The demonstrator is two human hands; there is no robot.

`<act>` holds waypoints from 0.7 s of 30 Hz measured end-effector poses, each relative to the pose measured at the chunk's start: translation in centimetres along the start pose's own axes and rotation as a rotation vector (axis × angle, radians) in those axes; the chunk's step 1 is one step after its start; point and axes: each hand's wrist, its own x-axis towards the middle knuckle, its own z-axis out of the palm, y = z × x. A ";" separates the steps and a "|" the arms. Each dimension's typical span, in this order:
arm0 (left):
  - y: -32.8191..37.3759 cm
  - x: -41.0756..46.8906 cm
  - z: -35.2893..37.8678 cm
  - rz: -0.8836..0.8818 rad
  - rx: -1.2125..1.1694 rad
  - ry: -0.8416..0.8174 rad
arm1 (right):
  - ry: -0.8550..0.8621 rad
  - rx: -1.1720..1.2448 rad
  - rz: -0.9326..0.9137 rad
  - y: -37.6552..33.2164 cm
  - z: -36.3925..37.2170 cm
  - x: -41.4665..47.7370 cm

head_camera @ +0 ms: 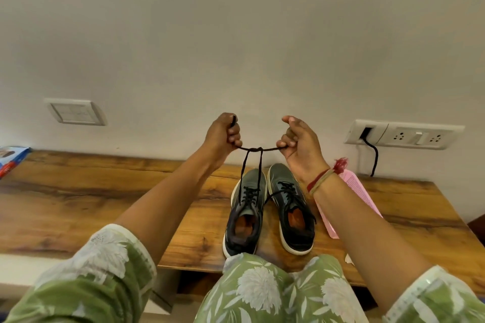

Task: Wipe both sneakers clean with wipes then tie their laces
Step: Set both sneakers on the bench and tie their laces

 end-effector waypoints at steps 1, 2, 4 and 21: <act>0.1 0.0 -0.4 0.079 0.250 -0.019 | -0.020 -0.182 -0.067 -0.2 -0.4 0.0; 0.2 0.0 -0.8 0.160 0.482 -0.045 | -0.045 -0.408 -0.146 -0.4 -0.9 0.1; 0.3 0.0 -2.0 0.352 0.892 -0.117 | -0.119 -0.937 -0.305 -0.6 -1.9 0.3; -8.8 -0.6 -6.5 -0.364 -0.330 -0.085 | -0.096 0.246 0.430 8.6 -6.0 -1.6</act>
